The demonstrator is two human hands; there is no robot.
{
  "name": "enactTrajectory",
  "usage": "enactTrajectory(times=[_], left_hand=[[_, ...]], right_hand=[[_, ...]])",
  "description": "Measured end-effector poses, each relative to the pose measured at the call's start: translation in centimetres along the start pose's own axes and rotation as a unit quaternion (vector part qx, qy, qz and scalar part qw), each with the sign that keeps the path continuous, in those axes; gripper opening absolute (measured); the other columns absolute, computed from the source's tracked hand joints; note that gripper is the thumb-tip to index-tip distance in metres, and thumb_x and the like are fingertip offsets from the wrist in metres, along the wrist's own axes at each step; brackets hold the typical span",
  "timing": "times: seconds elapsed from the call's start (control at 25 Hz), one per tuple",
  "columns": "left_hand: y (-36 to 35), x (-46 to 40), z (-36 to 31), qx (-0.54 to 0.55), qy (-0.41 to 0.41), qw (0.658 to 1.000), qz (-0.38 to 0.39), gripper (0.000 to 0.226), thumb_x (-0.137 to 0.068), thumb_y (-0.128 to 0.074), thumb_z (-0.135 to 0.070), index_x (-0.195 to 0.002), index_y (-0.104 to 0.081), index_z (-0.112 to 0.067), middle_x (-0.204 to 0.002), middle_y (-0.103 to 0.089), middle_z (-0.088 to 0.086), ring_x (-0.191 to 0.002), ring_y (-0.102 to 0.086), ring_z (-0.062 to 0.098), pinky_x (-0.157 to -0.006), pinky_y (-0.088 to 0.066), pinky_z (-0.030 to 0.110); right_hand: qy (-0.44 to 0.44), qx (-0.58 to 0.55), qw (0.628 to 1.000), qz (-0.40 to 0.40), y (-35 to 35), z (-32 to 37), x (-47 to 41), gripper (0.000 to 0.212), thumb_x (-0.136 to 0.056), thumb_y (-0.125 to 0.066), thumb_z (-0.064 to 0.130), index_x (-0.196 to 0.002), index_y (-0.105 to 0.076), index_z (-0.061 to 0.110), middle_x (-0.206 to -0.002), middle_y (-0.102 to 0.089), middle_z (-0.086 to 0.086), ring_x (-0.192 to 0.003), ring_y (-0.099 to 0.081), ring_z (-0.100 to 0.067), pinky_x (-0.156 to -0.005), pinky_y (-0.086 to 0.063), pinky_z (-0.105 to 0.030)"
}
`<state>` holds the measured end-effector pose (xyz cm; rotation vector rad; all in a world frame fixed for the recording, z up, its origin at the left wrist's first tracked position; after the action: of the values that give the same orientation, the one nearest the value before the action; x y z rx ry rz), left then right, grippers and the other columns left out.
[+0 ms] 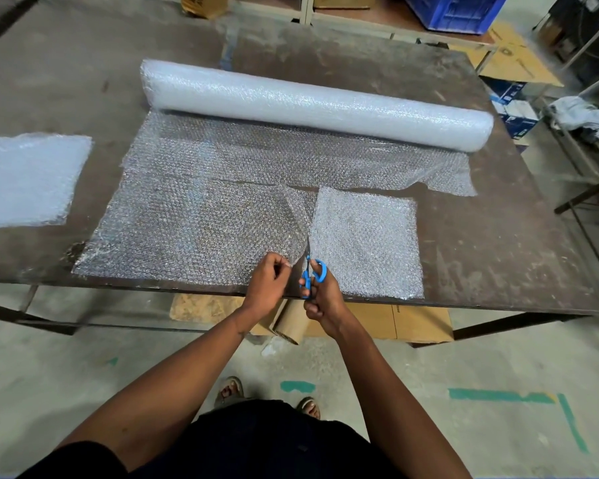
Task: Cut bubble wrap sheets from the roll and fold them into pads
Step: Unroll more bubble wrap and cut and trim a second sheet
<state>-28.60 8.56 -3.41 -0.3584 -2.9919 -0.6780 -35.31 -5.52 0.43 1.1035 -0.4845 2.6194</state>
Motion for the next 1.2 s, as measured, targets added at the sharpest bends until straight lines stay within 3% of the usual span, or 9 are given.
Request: enactTrajectory(times=[0.08,0.24,0.44,0.56,0.84,1.2], left_hand=[[0.1,0.1,-0.2,-0.007,-0.005,1.0,0.003,0.005,-0.103,-0.061,-0.017,-0.102,-0.058,-0.013,-0.102,-0.067,0.005,-0.092,-0.063,0.019,-0.071,-0.039,0.019],[0.0,0.2,-0.2,-0.011,-0.014,1.0,0.012,0.006,-0.101,-0.063,-0.013,-0.099,-0.057,-0.014,-0.1,-0.065,0.005,-0.093,-0.062,0.02,-0.078,-0.042,0.03],[0.0,0.4,-0.3,-0.034,-0.012,0.999,0.019,0.006,-0.101,-0.062,-0.014,-0.098,-0.057,-0.015,-0.101,-0.064,0.003,-0.091,-0.06,0.019,-0.072,-0.041,0.024],[0.1,0.4,-0.3,-0.042,-0.011,0.999,0.022,0.008,-0.101,-0.063,-0.015,-0.097,-0.056,-0.017,-0.1,-0.063,0.003,-0.089,-0.059,0.019,-0.074,-0.039,0.029],[0.0,0.3,-0.5,-0.039,0.004,0.999,0.019,0.006,-0.101,-0.063,-0.016,-0.098,-0.058,-0.016,-0.099,-0.063,0.001,-0.092,-0.06,0.019,-0.076,-0.041,0.031],[0.2,0.2,-0.5,-0.046,0.008,0.998,0.032,0.005,-0.101,-0.062,-0.012,-0.098,-0.059,-0.009,-0.098,-0.063,0.006,-0.089,-0.058,0.021,-0.075,-0.039,0.031]], right_hand=[[-0.002,-0.022,1.0,0.013,-0.2,0.7,-0.2,0.055,-0.102,-0.048,0.067,-0.086,-0.063,0.017,-0.066,-0.051,0.003,-0.037,-0.024,-0.009,-0.042,-0.009,-0.022],[0.004,-0.048,0.998,0.03,-0.2,1.7,-1.0,0.055,-0.104,-0.044,0.065,-0.083,-0.065,0.018,-0.066,-0.052,0.004,-0.035,-0.027,-0.008,-0.048,-0.005,-0.025],[0.052,-0.004,0.998,0.022,-0.1,0.9,-1.8,0.046,-0.105,-0.054,0.06,-0.093,-0.064,0.017,-0.07,-0.053,0.003,-0.039,-0.029,-0.007,-0.038,-0.017,-0.02],[0.076,0.04,0.996,0.003,-0.1,0.6,-2.0,0.045,-0.106,-0.055,0.057,-0.098,-0.065,0.013,-0.073,-0.054,0.0,-0.042,-0.03,-0.009,-0.039,-0.02,-0.022],[0.044,0.039,0.998,0.008,-1.3,1.9,-1.9,0.058,-0.107,-0.039,0.064,-0.079,-0.059,0.018,-0.063,-0.051,0.002,-0.038,-0.032,-0.01,-0.039,-0.012,-0.02],[0.045,0.023,0.999,0.017,-1.0,3.2,-3.2,0.051,-0.106,-0.045,0.064,-0.086,-0.058,0.018,-0.067,-0.053,0.003,-0.04,-0.032,-0.009,-0.036,-0.015,-0.018]])
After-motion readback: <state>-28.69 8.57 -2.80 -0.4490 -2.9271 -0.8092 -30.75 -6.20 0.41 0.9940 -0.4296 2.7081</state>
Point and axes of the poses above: each hand's wrist, its own x-axis away from the middle knuckle, its own y-axis out of the back of the hand, z = x × y, the point moved 1 cm from there along -x, towards the middle knuckle
